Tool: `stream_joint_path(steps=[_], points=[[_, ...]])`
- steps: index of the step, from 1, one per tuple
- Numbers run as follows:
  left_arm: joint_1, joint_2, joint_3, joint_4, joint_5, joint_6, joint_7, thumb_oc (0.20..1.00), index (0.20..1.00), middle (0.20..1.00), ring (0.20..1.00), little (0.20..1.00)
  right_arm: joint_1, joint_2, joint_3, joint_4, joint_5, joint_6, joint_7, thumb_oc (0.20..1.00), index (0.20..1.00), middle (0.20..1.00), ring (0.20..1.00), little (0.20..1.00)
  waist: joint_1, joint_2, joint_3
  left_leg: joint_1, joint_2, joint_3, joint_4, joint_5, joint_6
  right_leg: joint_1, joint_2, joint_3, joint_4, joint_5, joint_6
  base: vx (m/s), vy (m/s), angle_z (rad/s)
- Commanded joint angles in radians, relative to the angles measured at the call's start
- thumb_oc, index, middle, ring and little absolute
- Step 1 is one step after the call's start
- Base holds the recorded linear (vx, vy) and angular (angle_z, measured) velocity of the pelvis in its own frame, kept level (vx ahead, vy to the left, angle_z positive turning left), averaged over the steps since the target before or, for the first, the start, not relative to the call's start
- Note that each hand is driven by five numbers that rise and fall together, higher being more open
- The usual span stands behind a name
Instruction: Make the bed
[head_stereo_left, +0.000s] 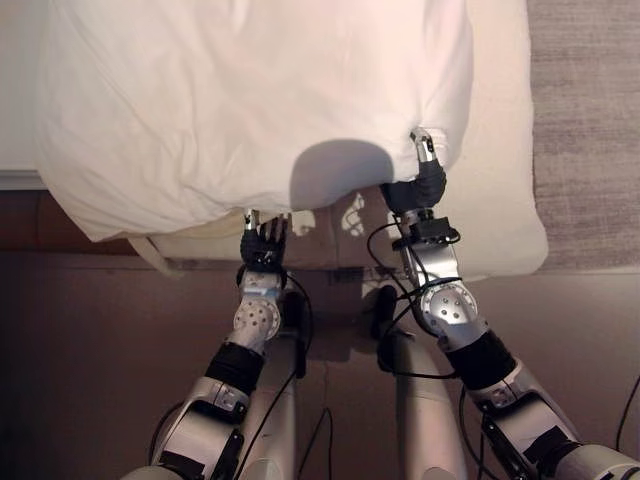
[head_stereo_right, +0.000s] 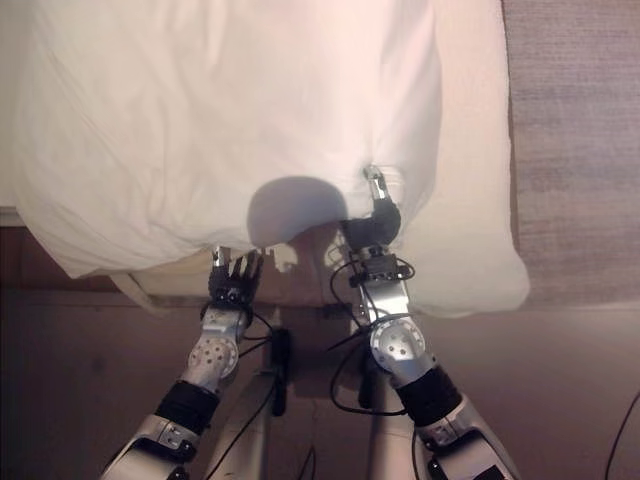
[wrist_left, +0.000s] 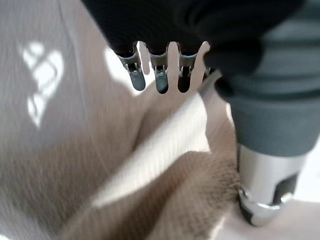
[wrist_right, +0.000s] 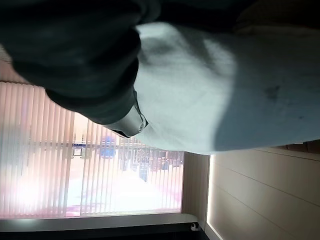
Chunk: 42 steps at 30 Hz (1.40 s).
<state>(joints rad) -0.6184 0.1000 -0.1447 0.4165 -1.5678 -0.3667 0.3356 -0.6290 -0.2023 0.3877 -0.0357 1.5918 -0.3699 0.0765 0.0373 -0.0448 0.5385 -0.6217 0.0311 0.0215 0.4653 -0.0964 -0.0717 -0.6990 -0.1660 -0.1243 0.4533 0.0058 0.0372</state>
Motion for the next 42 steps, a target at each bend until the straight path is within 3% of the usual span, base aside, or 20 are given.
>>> stream_joint_path(steps=[1,7,19,31,42], points=[[0.009,-0.003,0.012,-0.035,-0.017,-0.022,-0.05,1.0,1.0,1.0,1.0,1.0,-0.015,0.029,0.032,-0.261,-0.065,-0.012,0.13,0.2,0.2,0.2,0.2,0.2,-0.055,0.011,-0.064,-0.047,-0.049,0.04,-0.075,0.063,0.063,0.015,0.029,0.001,-0.007,-0.048,0.063,0.0,0.0,0.0],[-0.033,0.007,0.019,-0.045,0.025,-0.025,-0.125,1.0,1.0,1.0,1.0,1.0,-0.025,0.052,0.04,-0.22,-0.043,-0.007,0.167,0.2,0.2,0.2,0.2,0.2,-0.057,0.002,-0.075,-0.061,-0.048,0.045,-0.063,0.059,0.063,-0.001,0.03,0.003,0.001,-0.047,0.063,0.0,0.0,0.0],[0.035,0.007,0.059,-0.215,0.039,0.042,-0.547,1.0,1.0,1.0,1.0,1.0,-0.022,0.115,-0.034,-0.144,-0.021,0.001,0.284,0.2,0.2,0.2,0.2,0.2,-0.037,-0.02,-0.126,-0.075,-0.045,0.041,-0.066,0.06,0.065,-0.023,0.046,0.016,-0.004,-0.042,0.06,0.0,0.0,0.0],[0.036,0.013,0.106,-0.271,0.043,0.042,-0.672,1.0,1.0,1.0,1.0,1.0,-0.002,0.121,-0.068,-0.123,-0.019,0.022,0.331,0.2,0.2,0.2,0.2,0.2,-0.029,-0.022,-0.146,-0.087,-0.049,0.037,-0.064,0.061,0.063,-0.034,0.052,0.016,-0.003,-0.04,0.059,0.0,0.0,0.0],[0.109,-0.01,0.073,-0.311,0.104,0.19,-0.853,1.0,1.0,1.0,1.0,1.0,0.03,0.12,-0.102,-0.102,-0.041,0.056,0.365,0.2,0.2,0.2,0.2,0.2,-0.023,-0.013,-0.151,-0.095,-0.054,0.029,-0.064,0.061,0.071,-0.043,0.053,0.016,0.001,-0.04,0.058,0.0,0.0,0.0]])
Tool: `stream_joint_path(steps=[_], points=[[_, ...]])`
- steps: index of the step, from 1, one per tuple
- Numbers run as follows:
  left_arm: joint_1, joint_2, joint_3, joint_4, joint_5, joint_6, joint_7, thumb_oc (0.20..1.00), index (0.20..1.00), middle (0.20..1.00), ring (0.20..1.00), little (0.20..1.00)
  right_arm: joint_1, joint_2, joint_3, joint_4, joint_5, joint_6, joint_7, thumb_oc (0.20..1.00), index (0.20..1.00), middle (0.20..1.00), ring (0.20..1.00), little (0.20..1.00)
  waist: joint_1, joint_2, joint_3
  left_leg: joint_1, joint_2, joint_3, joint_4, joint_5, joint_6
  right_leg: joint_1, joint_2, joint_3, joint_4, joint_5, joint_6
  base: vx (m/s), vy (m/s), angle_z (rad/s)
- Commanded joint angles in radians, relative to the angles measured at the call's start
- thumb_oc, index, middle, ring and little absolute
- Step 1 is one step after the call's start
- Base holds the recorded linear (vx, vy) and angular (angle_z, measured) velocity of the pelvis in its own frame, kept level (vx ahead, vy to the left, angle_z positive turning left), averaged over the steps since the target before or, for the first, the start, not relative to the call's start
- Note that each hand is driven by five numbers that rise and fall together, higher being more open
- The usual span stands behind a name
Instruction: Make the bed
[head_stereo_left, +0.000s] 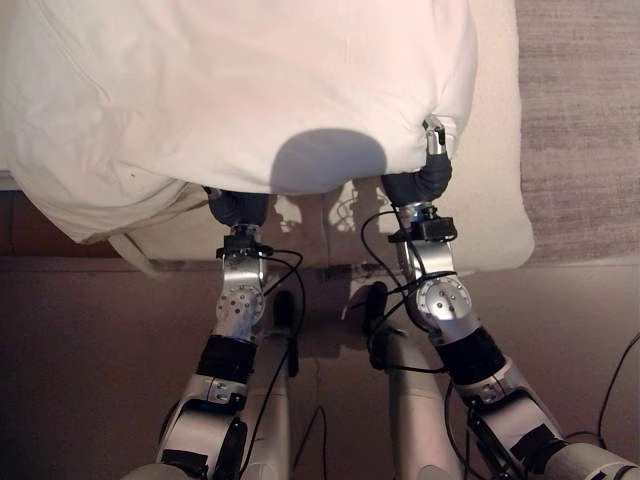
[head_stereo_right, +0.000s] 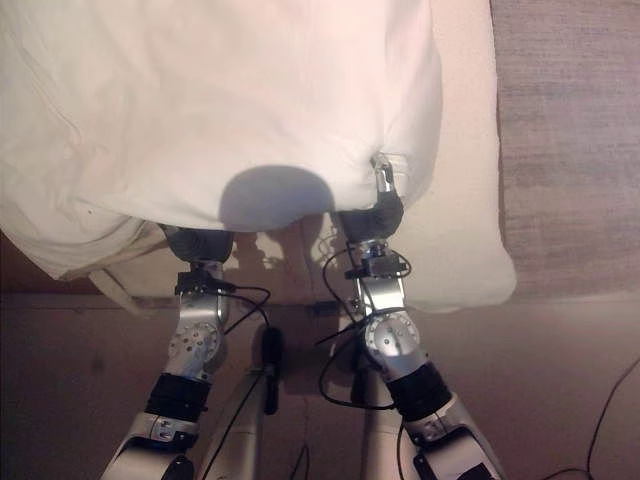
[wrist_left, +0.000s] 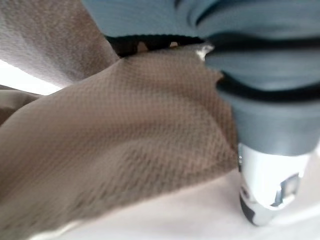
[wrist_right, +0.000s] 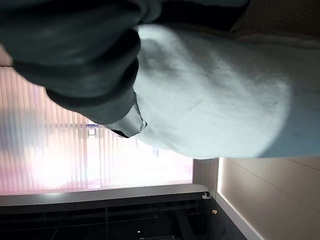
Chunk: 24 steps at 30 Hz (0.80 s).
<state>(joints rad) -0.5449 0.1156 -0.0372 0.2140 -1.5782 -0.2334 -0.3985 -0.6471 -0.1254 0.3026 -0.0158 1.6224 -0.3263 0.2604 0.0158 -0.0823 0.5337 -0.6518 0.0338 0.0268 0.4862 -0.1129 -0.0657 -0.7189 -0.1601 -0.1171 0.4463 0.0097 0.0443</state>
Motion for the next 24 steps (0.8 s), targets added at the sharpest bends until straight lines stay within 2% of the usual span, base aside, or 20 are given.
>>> stream_joint_path(steps=[1,10,24], points=[[0.045,-0.026,-0.039,-0.108,0.124,0.07,-0.134,1.0,1.0,1.0,1.0,1.0,0.05,0.044,-0.022,-0.121,-0.073,0.014,0.183,0.2,0.2,0.2,0.2,0.2,-0.001,0.025,-0.144,-0.061,-0.057,0.023,-0.082,0.072,0.066,-0.019,0.048,0.01,0.01,-0.05,0.052,0.0,0.0,0.0],[0.096,-0.007,-0.058,-0.17,0.179,0.141,-0.228,1.0,1.0,1.0,1.0,1.0,0.07,0.042,-0.029,-0.125,-0.089,0.023,0.18,0.2,0.2,0.2,0.2,0.2,0.008,0.028,-0.144,-0.064,-0.061,0.019,-0.075,0.07,0.069,-0.022,0.048,0.011,0.016,-0.05,0.052,0.0,0.0,0.0],[0.08,-0.004,-0.036,-0.189,0.2,0.126,-0.26,1.0,1.0,1.0,1.0,1.0,0.07,0.05,-0.03,-0.11,-0.103,0.023,0.178,0.2,0.2,0.2,0.2,0.2,0.013,0.03,-0.143,-0.058,-0.062,0.021,-0.079,0.074,0.069,-0.016,0.045,0.01,0.013,-0.046,0.05,0.0,0.0,0.0]])
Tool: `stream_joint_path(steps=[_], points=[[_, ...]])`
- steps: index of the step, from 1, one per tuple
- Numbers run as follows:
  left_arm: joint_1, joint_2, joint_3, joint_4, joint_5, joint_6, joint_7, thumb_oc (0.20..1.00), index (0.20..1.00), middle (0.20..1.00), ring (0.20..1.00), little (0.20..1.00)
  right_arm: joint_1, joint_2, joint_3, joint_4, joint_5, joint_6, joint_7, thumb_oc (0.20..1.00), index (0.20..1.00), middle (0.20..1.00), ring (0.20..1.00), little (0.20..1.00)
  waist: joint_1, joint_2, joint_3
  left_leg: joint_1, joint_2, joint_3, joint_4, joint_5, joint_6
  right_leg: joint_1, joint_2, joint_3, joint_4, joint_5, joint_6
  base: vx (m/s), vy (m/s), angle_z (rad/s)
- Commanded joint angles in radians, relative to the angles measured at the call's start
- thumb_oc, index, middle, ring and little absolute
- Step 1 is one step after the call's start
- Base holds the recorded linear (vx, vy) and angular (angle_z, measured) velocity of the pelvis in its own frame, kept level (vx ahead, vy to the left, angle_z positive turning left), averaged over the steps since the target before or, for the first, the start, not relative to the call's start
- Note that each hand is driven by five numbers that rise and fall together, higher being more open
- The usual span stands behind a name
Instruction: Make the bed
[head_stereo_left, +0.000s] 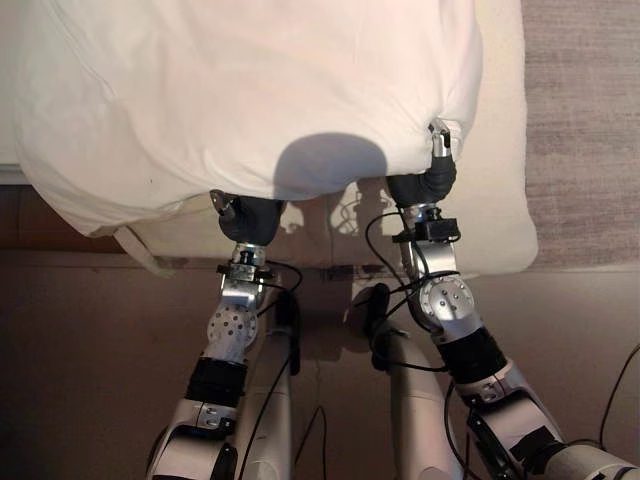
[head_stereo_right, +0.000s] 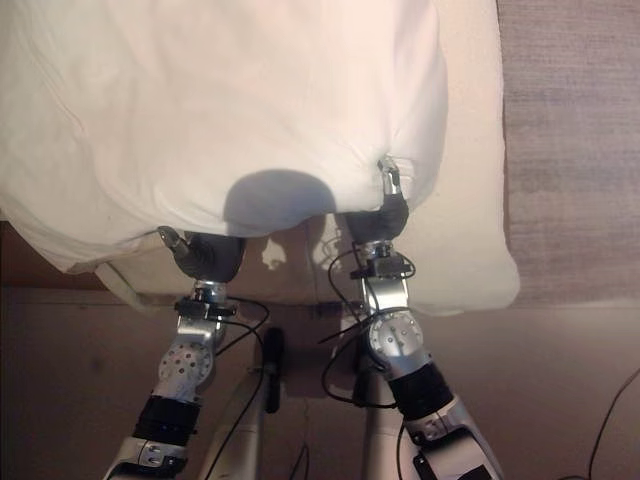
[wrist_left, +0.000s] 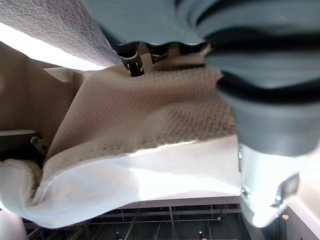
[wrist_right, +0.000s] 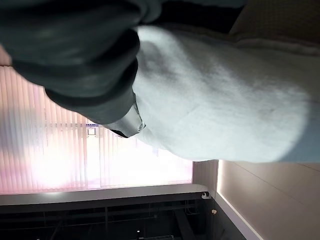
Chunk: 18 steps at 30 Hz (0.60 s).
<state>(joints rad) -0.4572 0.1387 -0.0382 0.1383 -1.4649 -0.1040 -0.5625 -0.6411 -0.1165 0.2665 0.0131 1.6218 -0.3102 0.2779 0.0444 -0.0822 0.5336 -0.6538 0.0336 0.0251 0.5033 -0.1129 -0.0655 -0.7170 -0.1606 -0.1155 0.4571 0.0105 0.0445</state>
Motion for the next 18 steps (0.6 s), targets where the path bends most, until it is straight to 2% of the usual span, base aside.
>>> stream_joint_path(steps=[1,9,12,13,15,16,17,18], points=[[-0.015,-0.025,-0.035,-0.112,0.093,-0.006,-0.098,1.0,1.0,1.0,1.0,1.0,0.061,0.042,0.005,-0.136,-0.103,0.009,0.163,0.2,0.2,0.2,0.2,0.2,-0.015,0.029,-0.144,-0.055,-0.061,0.022,-0.096,0.075,0.068,-0.016,0.045,0.008,0.001,-0.046,0.049,0.0,0.0,0.0],[-0.036,-0.012,-0.011,-0.126,0.114,-0.032,-0.107,1.0,1.0,1.0,1.0,1.0,0.059,0.034,-0.001,-0.132,-0.117,0.012,0.166,0.2,0.2,0.2,0.2,0.2,-0.016,0.028,-0.148,-0.052,-0.06,0.026,-0.093,0.072,0.067,-0.015,0.049,0.011,0.003,-0.048,0.05,0.0,0.0,0.0],[-0.034,-0.01,-0.002,-0.136,0.113,-0.062,-0.081,1.0,1.0,1.0,1.0,1.0,0.06,0.036,0.003,-0.138,-0.117,0.007,0.161,0.2,0.2,0.2,0.2,0.2,-0.016,0.029,-0.147,-0.051,-0.059,0.026,-0.093,0.072,0.066,-0.014,0.049,0.012,0.002,-0.049,0.048,0.0,0.0,0.0],[-0.032,-0.005,0.006,-0.134,0.101,-0.102,-0.032,1.0,1.0,1.0,1.0,1.0,0.058,0.033,0.009,-0.139,-0.118,0.006,0.153,0.2,0.2,0.2,0.2,0.2,-0.015,0.029,-0.147,-0.051,-0.059,0.026,-0.094,0.072,0.067,-0.014,0.049,0.013,0.002,-0.047,0.048,0.0,0.0,0.0],[-0.031,-0.005,0.006,-0.135,0.102,-0.103,-0.031,1.0,1.0,1.0,1.0,1.0,0.058,0.033,0.009,-0.14,-0.118,0.005,0.152,0.2,0.2,0.2,0.2,0.2,-0.016,0.029,-0.147,-0.05,-0.059,0.026,-0.094,0.073,0.067,-0.013,0.049,0.013,0.002,-0.047,0.048,0.0,0.0,0.0],[-0.034,-0.004,0.001,-0.131,0.088,-0.176,0.083,1.0,1.0,1.0,1.0,1.0,0.055,0.031,0.018,-0.148,-0.115,0.0,0.14,0.2,0.2,0.2,0.2,0.2,-0.018,0.033,-0.146,-0.049,-0.059,0.025,-0.095,0.073,0.068,-0.012,0.048,0.011,0.0,-0.046,0.048,0.0,0.0,0.0],[-0.06,0.023,-0.017,-0.118,0.112,-0.224,0.208,1.0,1.0,1.0,1.0,1.0,0.042,0.024,0.026,-0.153,-0.111,-0.006,0.122,0.2,0.2,0.2,0.2,0.2,-0.022,0.037,-0.143,-0.047,-0.058,0.027,-0.094,0.074,0.067,-0.008,0.046,0.009,0.0,-0.046,0.048,0.0,0.0,0.0],[-0.078,0.037,-0.023,-0.107,0.127,-0.261,0.28,1.0,1.0,1.0,1.0,1.0,0.034,0.022,0.035,-0.156,-0.104,-0.013,0.106,0.2,0.2,0.2,0.2,0.2,-0.024,0.039,-0.14,-0.046,-0.059,0.026,-0.093,0.075,0.066,-0.006,0.045,0.009,0.001,-0.046,0.048,0.0,0.0,0.0]])
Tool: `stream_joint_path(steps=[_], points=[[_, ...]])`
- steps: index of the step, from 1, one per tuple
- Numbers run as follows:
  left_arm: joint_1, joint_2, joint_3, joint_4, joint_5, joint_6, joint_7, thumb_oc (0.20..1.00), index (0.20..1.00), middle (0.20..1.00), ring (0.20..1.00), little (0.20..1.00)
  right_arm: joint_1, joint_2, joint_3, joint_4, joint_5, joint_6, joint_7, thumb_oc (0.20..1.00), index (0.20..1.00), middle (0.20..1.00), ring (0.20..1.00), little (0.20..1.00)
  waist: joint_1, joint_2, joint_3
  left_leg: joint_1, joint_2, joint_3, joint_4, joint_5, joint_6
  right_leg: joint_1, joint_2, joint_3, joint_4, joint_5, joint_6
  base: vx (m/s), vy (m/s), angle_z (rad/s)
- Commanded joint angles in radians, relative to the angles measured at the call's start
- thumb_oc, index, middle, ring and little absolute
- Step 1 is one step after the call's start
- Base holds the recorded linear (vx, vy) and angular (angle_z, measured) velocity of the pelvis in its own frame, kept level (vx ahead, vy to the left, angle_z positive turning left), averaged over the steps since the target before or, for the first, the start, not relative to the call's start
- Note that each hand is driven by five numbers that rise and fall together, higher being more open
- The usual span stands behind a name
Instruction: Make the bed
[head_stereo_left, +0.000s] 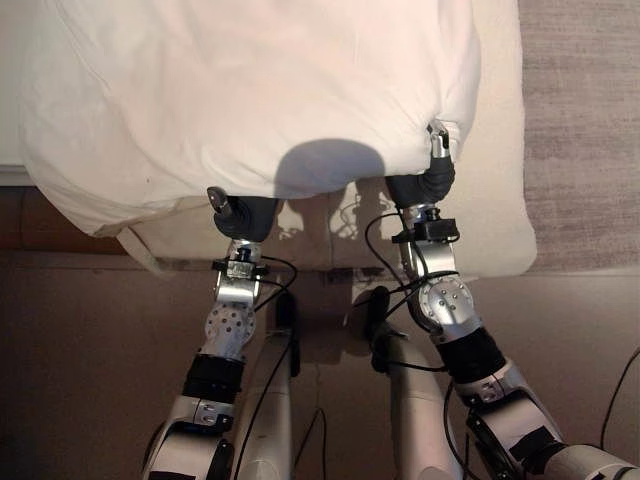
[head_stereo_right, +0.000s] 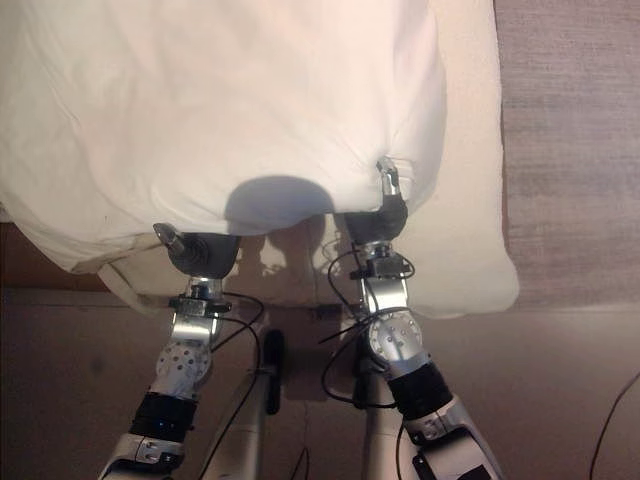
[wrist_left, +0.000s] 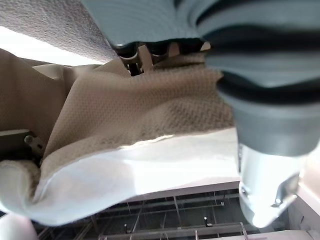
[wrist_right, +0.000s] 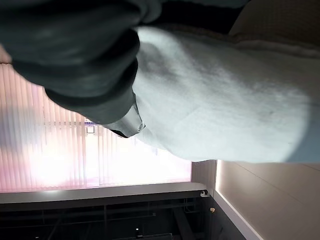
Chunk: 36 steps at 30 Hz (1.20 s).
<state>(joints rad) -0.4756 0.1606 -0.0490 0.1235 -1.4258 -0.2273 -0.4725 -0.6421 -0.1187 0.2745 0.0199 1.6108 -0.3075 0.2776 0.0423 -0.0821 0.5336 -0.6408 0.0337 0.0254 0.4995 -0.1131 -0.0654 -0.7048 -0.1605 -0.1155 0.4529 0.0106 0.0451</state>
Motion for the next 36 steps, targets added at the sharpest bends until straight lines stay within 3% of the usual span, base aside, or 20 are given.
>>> stream_joint_path(steps=[1,2,4,6,11,18,27,32,33,34,35,36], points=[[-0.06,0.015,-0.012,-0.092,0.088,-0.138,0.19,1.0,1.0,1.0,1.0,1.0,0.035,0.024,0.027,-0.162,-0.093,-0.015,0.107,0.2,0.2,0.2,0.2,0.2,-0.022,0.039,-0.14,-0.059,-0.059,0.026,-0.089,0.075,0.066,-0.018,0.044,0.009,0.006,-0.046,0.048,0.0,0.0,0.0],[-0.085,0.042,-0.006,-0.046,0.115,-0.171,0.288,1.0,1.0,1.0,1.0,1.0,0.026,0.015,0.034,-0.155,-0.08,-0.015,0.091,0.2,0.2,0.2,0.2,0.2,-0.025,0.043,-0.14,-0.056,-0.057,0.028,-0.092,0.075,0.065,-0.017,0.042,0.01,0.005,-0.046,0.05,0.0,0.0,0.0],[-0.098,0.044,-0.005,-0.014,0.119,-0.181,0.334,1.0,1.0,1.0,1.0,1.0,0.02,0.014,0.036,-0.145,-0.07,-0.009,0.088,0.2,0.2,0.2,0.2,0.2,-0.028,0.045,-0.139,-0.059,-0.057,0.03,-0.096,0.082,0.064,-0.019,0.04,0.01,0.001,-0.04,0.05,0.0,0.0,0.0],[-0.132,0.054,0.002,0.055,0.173,-0.219,0.47,1.0,1.0,1.0,1.0,1.0,0.012,0.007,0.046,-0.128,-0.054,-0.004,0.076,0.2,0.2,0.2,0.2,0.2,-0.031,0.05,-0.135,-0.054,-0.055,0.033,-0.096,0.079,0.061,-0.012,0.038,0.009,0.003,-0.047,0.052,0.0,0.0,0.0],[-0.171,0.048,0.057,0.102,0.196,-0.305,0.616,1.0,1.0,1.0,1.0,1.0,0.041,-0.01,0.042,-0.126,-0.03,0.004,0.073,0.2,0.2,0.2,0.2,0.2,-0.037,0.056,-0.124,-0.05,-0.054,0.033,-0.093,0.082,0.053,-0.007,0.035,0.006,0.003,-0.048,0.053,0.0,0.0,0.0],[-0.183,0.028,0.157,0.139,0.173,-0.397,0.772,1.0,1.0,1.0,1.0,1.0,0.092,-0.02,0.04,-0.144,-0.039,0.015,0.037,0.2,0.2,0.2,0.2,0.2,-0.043,0.063,-0.121,-0.049,-0.05,0.034,-0.095,0.082,0.05,-0.002,0.032,0.006,0.001,-0.051,0.051,0.0,0.0,0.0],[-0.174,0.025,0.28,0.184,0.212,-0.451,0.969,1.0,1.0,1.0,1.0,1.0,0.129,-0.029,0.031,-0.149,-0.035,0.02,0.006,0.2,0.2,0.2,0.2,0.2,-0.04,0.072,-0.116,-0.042,-0.048,0.03,-0.109,0.095,0.046,0.008,0.033,0.003,-0.009,-0.046,0.049,0.0,-0.005,-0.02],[-0.152,0.008,0.33,0.187,0.232,-0.481,1.022,1.0,1.0,1.0,1.0,1.0,0.152,-0.028,0.033,-0.145,-0.037,0.009,-0.008,0.2,0.2,0.2,0.2,0.2,-0.036,0.077,-0.115,-0.026,-0.048,0.025,-0.138,0.109,0.04,0.024,0.034,-0.002,-0.025,-0.046,0.048,0.0,-0.011,-0.01],[-0.152,0.008,0.33,0.187,0.233,-0.481,1.023,0.84,0.84,0.84,0.84,0.84,0.152,-0.028,0.033,-0.145,-0.038,0.009,-0.008,0.2,0.2,0.2,0.2,0.2,-0.036,0.077,-0.115,-0.026,-0.049,0.025,-0.14,0.111,0.04,0.024,0.034,-0.003,-0.027,-0.044,0.048,-0.01,-0.041,0.02],[-0.15,0.006,0.345,0.183,0.244,-0.493,1.032,0.272,0.272,0.272,0.272,0.272,0.152,-0.031,0.029,-0.144,-0.045,0.006,-0.009,0.2,0.2,0.2,0.2,0.2,-0.034,0.078,-0.115,-0.022,-0.049,0.023,-0.152,0.121,0.033,0.029,0.038,-0.002,-0.036,-0.042,0.047,-0.01,-0.042,0.01],[-0.145,0.005,0.35,0.181,0.249,-0.495,1.035,0.2,0.2,0.2,0.2,0.2,0.154,-0.032,0.029,-0.144,-0.048,0.005,-0.01,0.2,0.2,0.2,0.2,0.2,-0.032,0.081,-0.116,-0.017,-0.049,0.021,-0.158,0.124,0.032,0.033,0.04,-0.001,-0.039,-0.042,0.047,-0.01,-0.043,-0.01],[-0.143,0.004,0.35,0.179,0.251,-0.495,1.037,0.2,0.2,0.2,0.2,0.2,0.155,-0.033,0.03,-0.144,-0.048,0.005,-0.011,0.2,0.2,0.2,0.2,0.2,-0.033,0.082,-0.115,-0.012,-0.049,0.021,-0.162,0.126,0.031,0.036,0.04,-0.002,-0.042,-0.041,0.047,0.0,-0.016,-0.04]])
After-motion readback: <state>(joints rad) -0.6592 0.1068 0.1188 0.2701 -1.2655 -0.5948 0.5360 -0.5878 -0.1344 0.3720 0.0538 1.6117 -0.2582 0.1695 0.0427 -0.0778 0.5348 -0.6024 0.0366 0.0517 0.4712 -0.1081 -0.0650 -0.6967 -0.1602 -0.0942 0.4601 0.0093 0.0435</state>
